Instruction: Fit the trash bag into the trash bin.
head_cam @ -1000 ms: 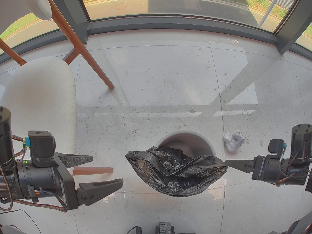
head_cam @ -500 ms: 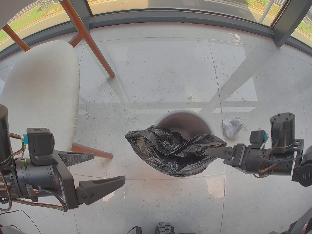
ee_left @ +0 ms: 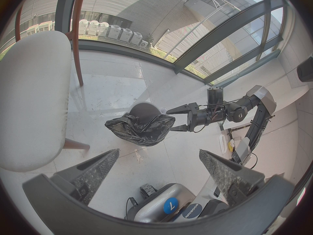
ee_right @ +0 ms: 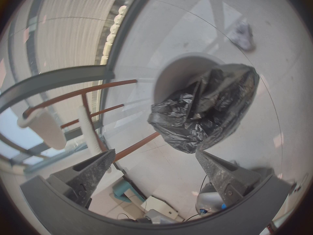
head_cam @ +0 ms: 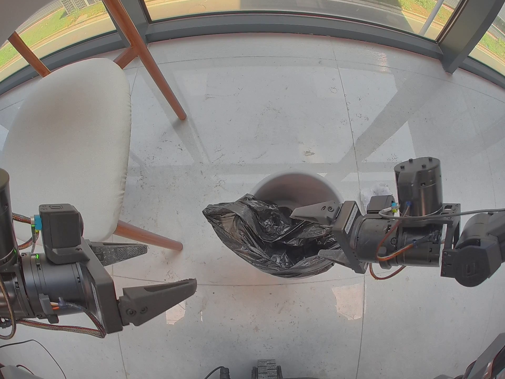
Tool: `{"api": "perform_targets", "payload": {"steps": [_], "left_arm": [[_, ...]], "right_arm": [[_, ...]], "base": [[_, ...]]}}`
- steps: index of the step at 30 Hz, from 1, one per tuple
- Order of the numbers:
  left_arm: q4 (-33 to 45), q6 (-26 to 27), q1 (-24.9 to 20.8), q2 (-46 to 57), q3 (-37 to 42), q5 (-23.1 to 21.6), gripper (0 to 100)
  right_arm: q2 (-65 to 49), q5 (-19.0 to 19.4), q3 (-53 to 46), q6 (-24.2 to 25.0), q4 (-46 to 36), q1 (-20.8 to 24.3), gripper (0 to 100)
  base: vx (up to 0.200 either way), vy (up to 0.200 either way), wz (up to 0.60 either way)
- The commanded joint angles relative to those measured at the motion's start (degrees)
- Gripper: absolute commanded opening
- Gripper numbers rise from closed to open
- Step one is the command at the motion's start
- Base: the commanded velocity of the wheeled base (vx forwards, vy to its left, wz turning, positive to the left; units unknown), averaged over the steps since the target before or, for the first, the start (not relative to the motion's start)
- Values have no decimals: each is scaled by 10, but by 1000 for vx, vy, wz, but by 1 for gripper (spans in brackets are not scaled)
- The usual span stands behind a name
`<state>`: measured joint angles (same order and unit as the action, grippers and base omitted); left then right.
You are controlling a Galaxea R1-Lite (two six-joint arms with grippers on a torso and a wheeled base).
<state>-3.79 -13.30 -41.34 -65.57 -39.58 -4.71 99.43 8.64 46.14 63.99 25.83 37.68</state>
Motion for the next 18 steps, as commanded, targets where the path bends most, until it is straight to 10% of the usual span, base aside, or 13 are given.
{"api": "perform_targets", "payload": {"steps": [1, 6, 18], "left_arm": [[0, 0, 9, 1, 1, 8, 100], [-1, 1, 23, 1, 2, 8, 100], [-1, 1, 34, 0, 8, 8, 100]], "right_arm": [[46, 0, 39, 41, -36, 5, 100], [72, 1, 95, 155, -138, 0, 100], [142, 3, 145, 164, -225, 5, 100]], "base": [[0, 0, 0], [0, 0, 0], [0, 0, 0]]}}
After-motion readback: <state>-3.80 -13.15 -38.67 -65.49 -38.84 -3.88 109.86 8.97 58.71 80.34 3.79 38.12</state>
